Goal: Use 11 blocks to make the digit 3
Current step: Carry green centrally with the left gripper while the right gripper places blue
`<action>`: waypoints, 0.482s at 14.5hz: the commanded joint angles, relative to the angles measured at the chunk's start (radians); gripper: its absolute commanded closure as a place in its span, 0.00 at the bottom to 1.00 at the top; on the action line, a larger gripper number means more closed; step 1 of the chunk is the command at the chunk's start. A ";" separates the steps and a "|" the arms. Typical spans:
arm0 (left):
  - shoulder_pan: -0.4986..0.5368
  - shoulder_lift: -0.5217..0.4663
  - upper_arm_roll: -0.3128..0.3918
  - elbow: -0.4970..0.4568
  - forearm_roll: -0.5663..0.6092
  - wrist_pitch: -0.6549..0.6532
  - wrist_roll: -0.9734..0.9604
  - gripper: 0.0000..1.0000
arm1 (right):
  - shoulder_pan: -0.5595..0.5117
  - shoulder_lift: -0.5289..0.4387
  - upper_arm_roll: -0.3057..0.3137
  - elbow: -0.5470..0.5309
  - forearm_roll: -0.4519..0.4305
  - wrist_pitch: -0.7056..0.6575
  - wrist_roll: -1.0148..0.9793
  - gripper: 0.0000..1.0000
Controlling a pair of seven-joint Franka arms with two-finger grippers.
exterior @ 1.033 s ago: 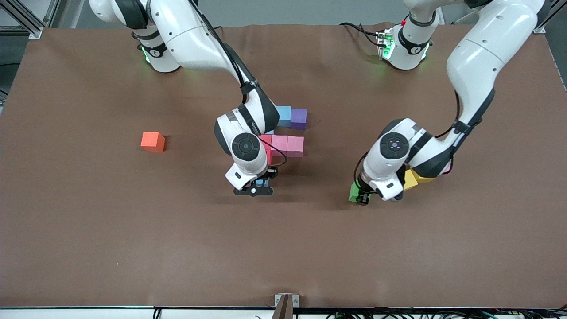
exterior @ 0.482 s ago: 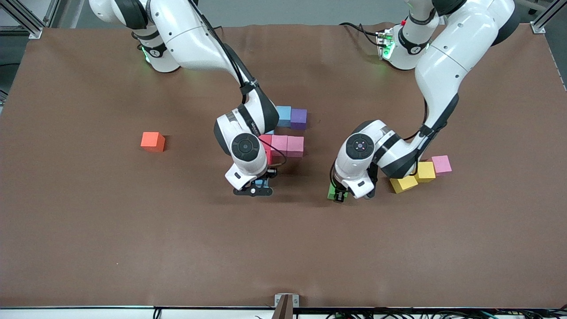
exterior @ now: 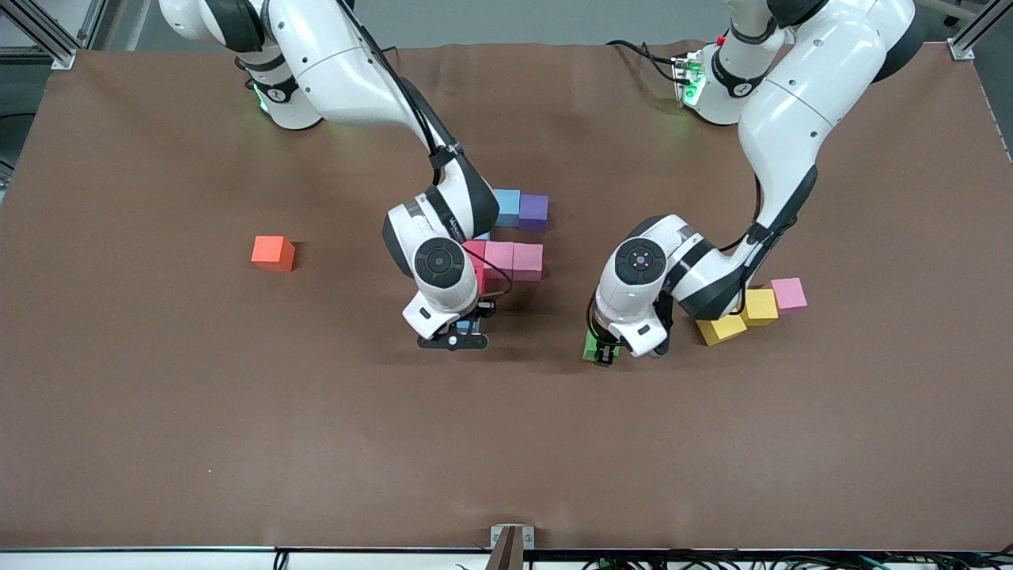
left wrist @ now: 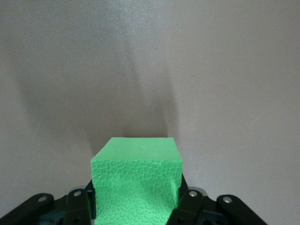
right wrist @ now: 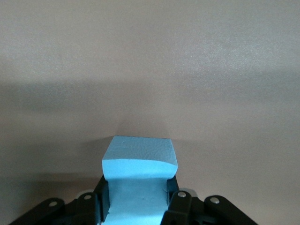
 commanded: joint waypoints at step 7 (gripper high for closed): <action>-0.012 -0.001 0.007 0.028 -0.019 -0.019 -0.041 0.59 | 0.002 -0.003 0.007 -0.001 -0.011 -0.006 0.014 0.00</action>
